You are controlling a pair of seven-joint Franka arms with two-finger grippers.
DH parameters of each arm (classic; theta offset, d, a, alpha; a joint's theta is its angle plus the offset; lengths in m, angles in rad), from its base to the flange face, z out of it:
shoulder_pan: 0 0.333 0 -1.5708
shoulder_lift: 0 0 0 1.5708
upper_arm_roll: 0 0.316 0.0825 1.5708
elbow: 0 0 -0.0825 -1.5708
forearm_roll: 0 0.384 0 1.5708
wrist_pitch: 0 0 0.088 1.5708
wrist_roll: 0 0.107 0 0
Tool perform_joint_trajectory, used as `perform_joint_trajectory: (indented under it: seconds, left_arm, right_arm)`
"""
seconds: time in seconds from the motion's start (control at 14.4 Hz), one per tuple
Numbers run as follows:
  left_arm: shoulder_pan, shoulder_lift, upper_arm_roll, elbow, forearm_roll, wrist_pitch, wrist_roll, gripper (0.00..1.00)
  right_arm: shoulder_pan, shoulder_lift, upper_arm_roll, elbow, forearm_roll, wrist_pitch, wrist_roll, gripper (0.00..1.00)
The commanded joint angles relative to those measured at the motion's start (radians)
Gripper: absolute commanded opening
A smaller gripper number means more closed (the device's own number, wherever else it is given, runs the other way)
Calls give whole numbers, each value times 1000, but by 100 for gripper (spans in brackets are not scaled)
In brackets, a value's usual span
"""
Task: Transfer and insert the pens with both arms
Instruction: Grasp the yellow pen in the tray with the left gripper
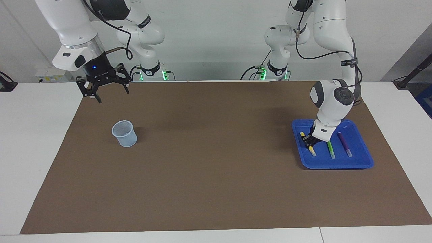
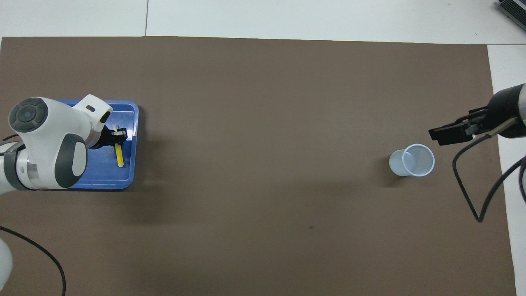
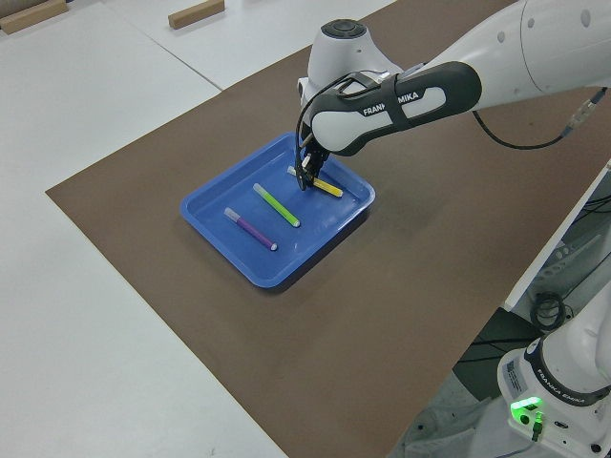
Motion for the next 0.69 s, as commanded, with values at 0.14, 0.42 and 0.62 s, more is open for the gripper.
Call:
perform_joint_trajectory:
  seconds: [0.14,0.42,0.62]
  left_arm:
    - [-15,-18,13,158,5,-259,-37,0]
    - [-18,-58,13,249,-36,-412,-138,0]
    - [-17,-101,13,269,-156,-465,-332,0]
  right_arm:
    - [31,-24,6,-22,58,-12,137,100]
    - [40,-36,9,-71,239,12,256,100]
    - [71,-43,12,-106,313,61,321,100]
